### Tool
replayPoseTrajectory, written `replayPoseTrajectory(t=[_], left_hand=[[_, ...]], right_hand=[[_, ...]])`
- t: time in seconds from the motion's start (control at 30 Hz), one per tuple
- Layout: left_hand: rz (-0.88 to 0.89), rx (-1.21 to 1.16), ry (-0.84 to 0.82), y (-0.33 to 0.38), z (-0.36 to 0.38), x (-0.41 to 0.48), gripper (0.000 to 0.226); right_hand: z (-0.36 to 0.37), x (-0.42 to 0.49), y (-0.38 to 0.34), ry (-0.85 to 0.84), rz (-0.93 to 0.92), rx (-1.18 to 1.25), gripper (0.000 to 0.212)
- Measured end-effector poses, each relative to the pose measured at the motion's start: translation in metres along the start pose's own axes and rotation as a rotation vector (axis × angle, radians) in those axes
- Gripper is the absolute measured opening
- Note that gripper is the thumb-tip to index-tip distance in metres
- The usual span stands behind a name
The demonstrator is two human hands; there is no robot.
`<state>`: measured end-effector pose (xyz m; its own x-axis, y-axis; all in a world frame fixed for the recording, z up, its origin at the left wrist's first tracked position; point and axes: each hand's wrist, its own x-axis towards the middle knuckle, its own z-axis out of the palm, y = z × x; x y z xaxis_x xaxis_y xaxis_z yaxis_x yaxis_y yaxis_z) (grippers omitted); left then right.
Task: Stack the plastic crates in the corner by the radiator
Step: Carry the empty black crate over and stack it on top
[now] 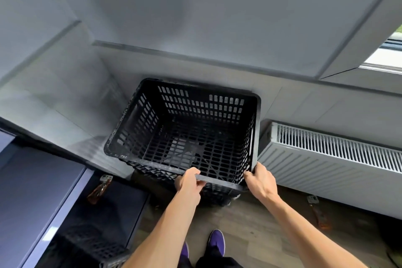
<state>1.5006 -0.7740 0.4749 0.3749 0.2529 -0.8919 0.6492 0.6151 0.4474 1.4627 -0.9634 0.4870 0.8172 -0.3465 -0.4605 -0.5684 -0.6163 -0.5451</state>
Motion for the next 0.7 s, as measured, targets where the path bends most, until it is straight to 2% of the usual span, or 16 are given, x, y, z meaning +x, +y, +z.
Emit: replayPoseTrajectory(t=[0.13, 0.33, 0.5, 0.63, 0.7], left_hand=[[0.019, 0.024, -0.006, -0.001, 0.002, 0.007, 0.051], [-0.006, 0.059, -0.092, -0.002, -0.005, 0.008, 0.041], [0.01, 0.224, -0.19, 0.003, -0.016, 0.01, 0.04], [0.025, 0.402, -0.248, 0.009, -0.027, 0.012, 0.057], [0.026, 0.434, -0.261, 0.011, -0.03, 0.012, 0.059]], right_hand=[[0.004, 0.007, 0.002, -0.026, 0.021, 0.012, 0.012], [0.008, 0.009, 0.003, -0.011, 0.043, 0.015, 0.013], [0.01, 0.007, 0.002, -0.002, 0.069, 0.046, 0.012], [0.011, 0.003, 0.001, 0.001, 0.093, 0.063, 0.01], [0.012, 0.001, 0.002, -0.005, 0.092, 0.066, 0.01]])
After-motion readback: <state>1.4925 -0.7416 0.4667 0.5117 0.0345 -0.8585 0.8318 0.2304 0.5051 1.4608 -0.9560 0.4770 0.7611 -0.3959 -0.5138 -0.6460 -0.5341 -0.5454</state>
